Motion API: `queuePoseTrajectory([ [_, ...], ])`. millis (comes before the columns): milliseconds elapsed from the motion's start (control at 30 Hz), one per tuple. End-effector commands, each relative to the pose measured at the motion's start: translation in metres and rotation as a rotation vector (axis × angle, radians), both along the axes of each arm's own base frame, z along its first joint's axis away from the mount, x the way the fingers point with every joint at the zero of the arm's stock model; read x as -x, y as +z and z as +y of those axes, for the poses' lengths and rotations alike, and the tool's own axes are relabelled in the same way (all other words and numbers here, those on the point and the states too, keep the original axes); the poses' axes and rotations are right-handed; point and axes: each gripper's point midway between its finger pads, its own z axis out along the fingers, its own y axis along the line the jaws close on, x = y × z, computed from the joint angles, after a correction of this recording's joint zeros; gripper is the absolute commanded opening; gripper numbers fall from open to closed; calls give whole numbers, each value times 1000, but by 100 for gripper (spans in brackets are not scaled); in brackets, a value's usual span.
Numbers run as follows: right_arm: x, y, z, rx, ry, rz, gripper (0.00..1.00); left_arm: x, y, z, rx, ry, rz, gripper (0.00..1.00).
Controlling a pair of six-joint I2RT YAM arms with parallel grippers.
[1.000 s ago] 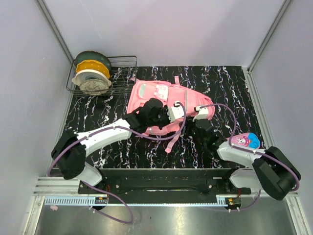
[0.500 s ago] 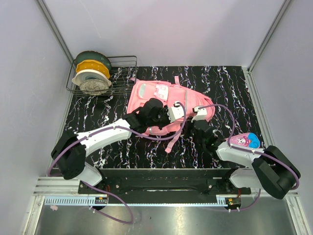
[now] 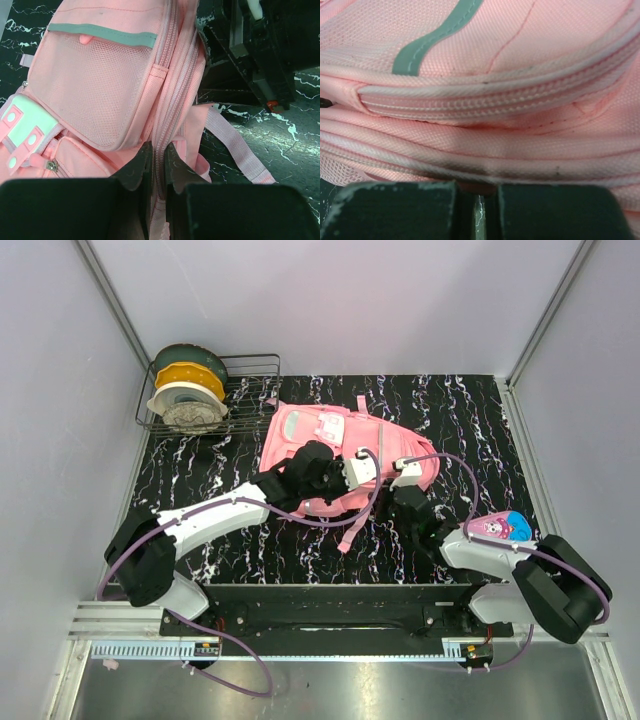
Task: Pack the student bag
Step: Zip the student bag at the center of the board.
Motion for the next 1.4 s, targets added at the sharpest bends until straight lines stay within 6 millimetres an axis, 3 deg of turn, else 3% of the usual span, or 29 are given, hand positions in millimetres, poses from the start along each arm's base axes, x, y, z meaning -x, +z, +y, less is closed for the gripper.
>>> queuePoseTrajectory([
  [0,-8,7,-7,31,-51,-7,0,11,82,-29,212,-102,-123,0],
  [67,-6,13,-11,36,-60,-7,0,11,75,-24,183,-90,-117,0],
  [167,1,16,-31,88,-123,14,0,12,66,-16,149,-83,-116,0],
  [300,9,35,-47,92,-148,-25,0,14,63,-8,133,-66,-126,0],
  [533,26,31,-68,151,-183,28,0,5,50,6,64,-7,-143,0],
  [800,33,38,-79,135,-225,50,0,-1,31,37,14,103,-132,0],
  [1067,42,53,-86,95,-254,59,0,18,10,67,42,154,-82,0],
  [1100,43,55,-86,89,-254,58,0,20,17,72,66,170,-91,0],
  [1167,48,58,-89,76,-255,55,0,27,12,81,86,184,-61,0],
  [1333,57,62,-87,32,-225,66,0,39,34,99,294,228,-77,0],
  [1367,60,63,-84,18,-206,69,0,37,36,101,317,249,-74,15],
])
